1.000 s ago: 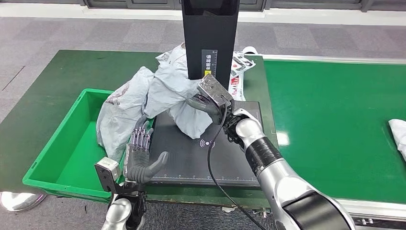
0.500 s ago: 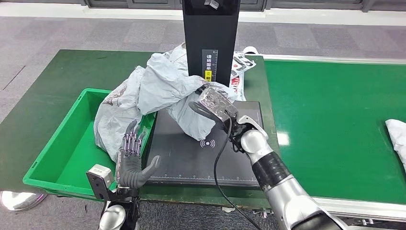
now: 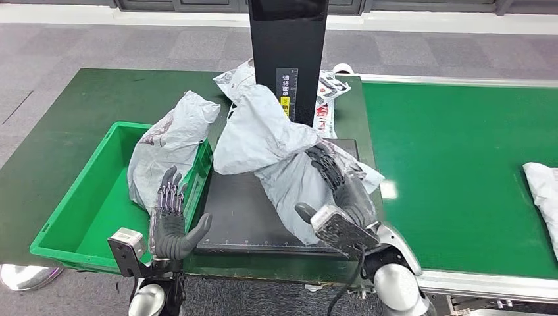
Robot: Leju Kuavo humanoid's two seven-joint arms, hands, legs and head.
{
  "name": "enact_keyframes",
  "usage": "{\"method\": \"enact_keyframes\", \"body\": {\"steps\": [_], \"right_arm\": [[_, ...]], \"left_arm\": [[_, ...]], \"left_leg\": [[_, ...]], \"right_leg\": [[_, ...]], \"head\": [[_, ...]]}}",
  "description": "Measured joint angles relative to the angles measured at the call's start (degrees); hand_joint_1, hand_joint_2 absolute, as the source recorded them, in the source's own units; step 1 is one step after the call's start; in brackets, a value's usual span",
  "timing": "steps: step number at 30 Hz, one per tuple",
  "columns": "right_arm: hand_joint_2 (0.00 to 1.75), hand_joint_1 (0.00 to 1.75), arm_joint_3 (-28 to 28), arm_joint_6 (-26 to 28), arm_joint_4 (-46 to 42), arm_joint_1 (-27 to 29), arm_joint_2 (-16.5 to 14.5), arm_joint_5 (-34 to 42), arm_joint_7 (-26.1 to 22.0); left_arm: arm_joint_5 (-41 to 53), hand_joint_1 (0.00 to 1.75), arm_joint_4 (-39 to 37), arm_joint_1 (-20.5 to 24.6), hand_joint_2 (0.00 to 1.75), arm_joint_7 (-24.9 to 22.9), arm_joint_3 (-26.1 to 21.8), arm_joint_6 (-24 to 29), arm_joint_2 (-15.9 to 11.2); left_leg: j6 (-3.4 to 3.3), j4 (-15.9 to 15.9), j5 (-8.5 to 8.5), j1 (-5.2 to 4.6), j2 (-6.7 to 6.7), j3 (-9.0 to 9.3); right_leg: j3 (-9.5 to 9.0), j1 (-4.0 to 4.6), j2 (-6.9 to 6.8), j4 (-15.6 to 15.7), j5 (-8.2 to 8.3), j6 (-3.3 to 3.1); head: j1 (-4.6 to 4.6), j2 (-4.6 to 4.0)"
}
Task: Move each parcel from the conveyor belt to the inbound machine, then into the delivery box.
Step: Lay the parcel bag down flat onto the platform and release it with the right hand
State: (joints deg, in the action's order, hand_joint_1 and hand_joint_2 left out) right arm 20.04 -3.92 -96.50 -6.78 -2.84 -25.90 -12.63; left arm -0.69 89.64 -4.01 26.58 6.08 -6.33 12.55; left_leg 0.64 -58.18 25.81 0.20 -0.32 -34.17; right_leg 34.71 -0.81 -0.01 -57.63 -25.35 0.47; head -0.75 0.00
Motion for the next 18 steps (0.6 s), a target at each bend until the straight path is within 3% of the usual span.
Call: {"method": "enact_keyframes", "body": {"steps": [14, 18], "right_arm": [[1.75, 0.00, -4.20, 0.43, -9.79, 8.80, 1.24, -2.05, -0.62], [1.75, 0.00, -6.17, -3.01, -10.11, 10.96, 1.81, 0.16, -0.15]], "left_arm": [[0.64, 0.00, -0.23, 1.00, 1.75, -1.33, -0.11, -1.35, 0.85], [1.24, 0.00, -0.64, 1.81, 1.75, -1.94, -0.11, -2.51, 1.15]], "left_leg": [[0.00, 0.00, -0.01, 0.00, 0.03, 0.10], [-0.01, 0.00, 0.01, -0.01, 0.06, 0.10]], "right_leg": [[-0.09, 0.00, 0.02, 0.00, 0.02, -0.02], [-0.07, -0.01, 0.05, 0.00, 0.01, -0.01]], "head": [[-0.01, 0.00], [0.01, 0.00]]}}
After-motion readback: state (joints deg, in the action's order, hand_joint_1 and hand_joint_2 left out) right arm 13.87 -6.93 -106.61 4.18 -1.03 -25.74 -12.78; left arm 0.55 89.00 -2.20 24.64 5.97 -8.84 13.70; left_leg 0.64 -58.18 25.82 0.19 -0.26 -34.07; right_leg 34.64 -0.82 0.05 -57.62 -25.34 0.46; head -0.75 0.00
